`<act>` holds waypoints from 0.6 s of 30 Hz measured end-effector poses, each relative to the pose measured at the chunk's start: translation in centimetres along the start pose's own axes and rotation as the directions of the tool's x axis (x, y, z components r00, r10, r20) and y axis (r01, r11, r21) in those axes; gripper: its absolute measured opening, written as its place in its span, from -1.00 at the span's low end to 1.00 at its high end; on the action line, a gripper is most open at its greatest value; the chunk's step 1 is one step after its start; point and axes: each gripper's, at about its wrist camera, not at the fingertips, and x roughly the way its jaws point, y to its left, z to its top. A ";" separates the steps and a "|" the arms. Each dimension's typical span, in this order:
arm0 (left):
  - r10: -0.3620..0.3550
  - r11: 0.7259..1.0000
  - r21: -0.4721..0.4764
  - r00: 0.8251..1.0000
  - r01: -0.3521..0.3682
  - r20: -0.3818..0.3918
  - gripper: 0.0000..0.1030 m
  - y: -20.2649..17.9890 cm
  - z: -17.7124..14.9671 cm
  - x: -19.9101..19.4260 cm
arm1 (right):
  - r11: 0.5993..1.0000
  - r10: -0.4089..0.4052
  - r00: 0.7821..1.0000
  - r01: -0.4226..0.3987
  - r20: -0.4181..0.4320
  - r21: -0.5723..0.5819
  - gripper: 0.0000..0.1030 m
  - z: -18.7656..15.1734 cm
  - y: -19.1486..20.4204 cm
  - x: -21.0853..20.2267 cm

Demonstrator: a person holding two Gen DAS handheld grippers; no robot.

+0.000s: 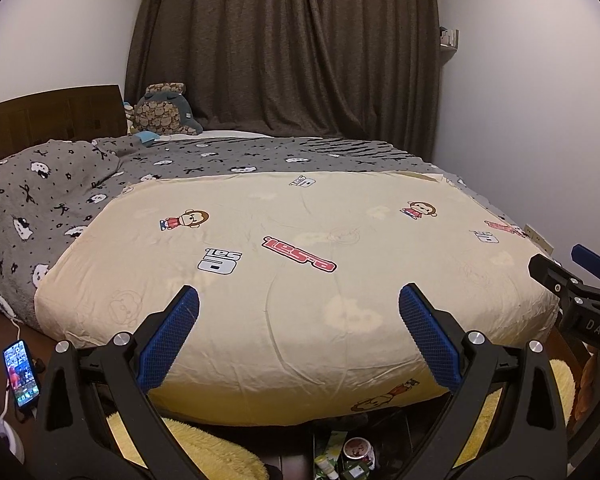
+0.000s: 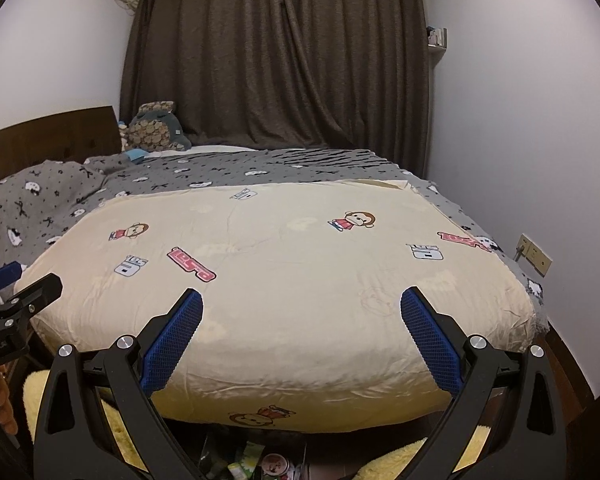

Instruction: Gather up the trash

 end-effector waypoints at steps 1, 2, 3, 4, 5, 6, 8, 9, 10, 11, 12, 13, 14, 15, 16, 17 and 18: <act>0.001 1.000 0.000 1.000 -0.001 0.001 0.84 0.0 0.0 -0.1 | 1.000 0.000 1.000 0.000 0.000 0.002 0.93 0.0 0.0 0.0; 0.001 1.000 0.001 1.000 -0.001 0.002 0.84 0.0 0.0 -0.1 | 1.000 -0.001 1.000 0.001 0.001 0.004 0.93 0.0 -0.1 -0.1; 0.000 1.000 0.001 1.000 0.000 0.002 0.84 0.0 0.0 -0.2 | 1.000 -0.001 1.000 0.001 0.001 0.004 0.93 0.0 -0.1 -0.1; 0.000 1.000 0.002 1.000 0.000 0.002 0.84 0.0 0.0 -0.2 | 1.000 -0.001 1.000 0.001 0.001 0.005 0.93 0.1 -0.1 -0.1; 0.000 1.000 0.002 1.000 0.000 0.003 0.84 0.0 0.1 -0.3 | 1.000 0.000 1.000 0.000 0.003 0.008 0.93 0.1 -0.1 -0.2; 0.001 1.000 0.002 1.000 -0.001 0.003 0.84 0.0 0.1 -0.3 | 1.000 0.000 1.000 0.000 0.003 0.010 0.93 0.1 -0.2 -0.2; 0.001 1.000 0.002 1.000 -0.001 0.004 0.84 0.0 0.1 -0.3 | 1.000 0.000 1.000 0.000 0.002 0.012 0.93 0.1 -0.3 -0.2; 0.002 1.000 0.002 1.000 -0.002 0.004 0.84 0.0 0.1 -0.3 | 1.000 0.001 1.000 -0.001 0.001 0.013 0.93 0.1 -0.3 -0.2; 0.001 1.000 0.001 1.000 -0.001 0.004 0.84 0.1 0.1 -0.4 | 1.000 0.001 1.000 -0.001 0.001 0.017 0.93 0.1 -0.4 -0.2; 0.001 1.000 0.001 1.000 -0.001 0.004 0.84 0.1 0.1 -0.4 | 1.000 0.002 1.000 -0.002 0.000 0.018 0.93 0.1 -0.4 -0.1; 0.001 1.000 0.000 1.000 -0.001 0.005 0.84 0.1 0.1 -0.4 | 1.000 0.002 1.000 -0.002 0.001 0.021 0.93 0.2 -0.5 -0.1; 0.000 1.000 0.000 1.000 0.000 0.006 0.84 0.1 0.2 -0.5 | 1.000 0.001 1.000 -0.001 0.001 0.022 0.93 0.1 -0.5 -0.2; 0.000 1.000 0.000 1.000 0.000 0.007 0.84 0.2 0.2 -0.5 | 1.000 0.001 1.000 -0.001 0.001 0.023 0.93 0.2 -0.5 -0.1; -0.001 1.000 0.000 1.000 0.001 0.006 0.84 0.3 0.2 -0.5 | 1.000 0.001 1.000 -0.001 0.002 0.026 0.93 0.2 -0.6 -0.2; 0.000 1.000 0.001 1.000 0.000 0.005 0.84 0.3 0.2 -0.5 | 1.000 0.002 1.000 -0.002 0.002 0.028 0.93 0.2 -0.6 -0.2; 0.000 1.000 0.001 1.000 0.000 0.006 0.84 0.3 0.2 -0.5 | 1.000 0.004 1.000 -0.004 0.002 0.029 0.93 0.3 -0.6 -0.1; 0.000 1.000 0.000 1.000 0.000 0.006 0.84 0.2 0.2 -0.5 | 1.000 0.004 1.000 -0.004 0.001 0.029 0.93 0.3 -0.6 -0.1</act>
